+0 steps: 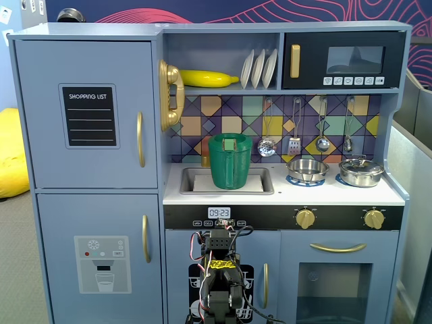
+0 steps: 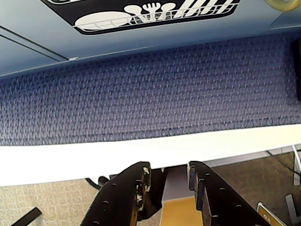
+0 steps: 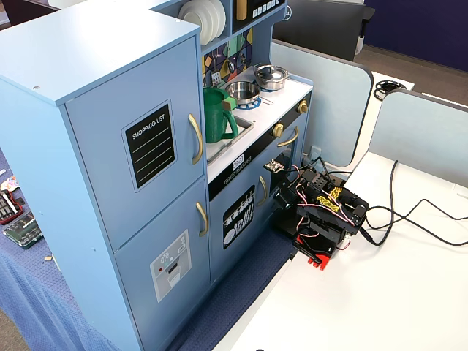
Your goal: Open the left cabinet door
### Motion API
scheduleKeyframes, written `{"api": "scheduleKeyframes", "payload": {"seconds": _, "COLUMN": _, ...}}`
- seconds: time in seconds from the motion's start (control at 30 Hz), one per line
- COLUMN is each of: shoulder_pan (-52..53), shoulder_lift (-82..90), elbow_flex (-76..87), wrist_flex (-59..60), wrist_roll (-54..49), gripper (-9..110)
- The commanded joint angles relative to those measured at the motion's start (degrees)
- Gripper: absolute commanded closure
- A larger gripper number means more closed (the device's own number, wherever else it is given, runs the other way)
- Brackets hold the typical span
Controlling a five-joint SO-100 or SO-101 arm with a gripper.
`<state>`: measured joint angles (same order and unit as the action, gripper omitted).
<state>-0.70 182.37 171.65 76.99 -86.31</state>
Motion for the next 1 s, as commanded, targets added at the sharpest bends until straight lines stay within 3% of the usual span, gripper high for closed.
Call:
{"api": "scheduleKeyframes", "payload": {"seconds": 0.0, "shoulder_pan": 2.4, "shoulder_lift": -0.3, "elbow_flex": 0.0, "wrist_flex": 10.5, "wrist_roll": 1.5, "gripper": 101}}
{"api": "scheduleKeyframes", "payload": {"seconds": 0.33, "shoulder_pan": 2.5, "shoulder_lift": -0.3, "elbow_flex": 0.1, "wrist_flex": 9.5, "wrist_roll": 0.7, "gripper": 101}}
{"api": "scheduleKeyframes", "payload": {"seconds": 0.47, "shoulder_pan": -6.4, "shoulder_lift": -0.4, "elbow_flex": -3.2, "wrist_flex": -7.3, "wrist_roll": 9.5, "gripper": 101}}
{"api": "scheduleKeyframes", "payload": {"seconds": 0.7, "shoulder_pan": -21.1, "shoulder_lift": -9.9, "elbow_flex": -20.0, "wrist_flex": -39.4, "wrist_roll": -4.4, "gripper": 101}}
{"api": "scheduleKeyframes", "payload": {"seconds": 0.97, "shoulder_pan": -32.4, "shoulder_lift": -28.7, "elbow_flex": -46.6, "wrist_flex": -51.1, "wrist_roll": -3.6, "gripper": 82}}
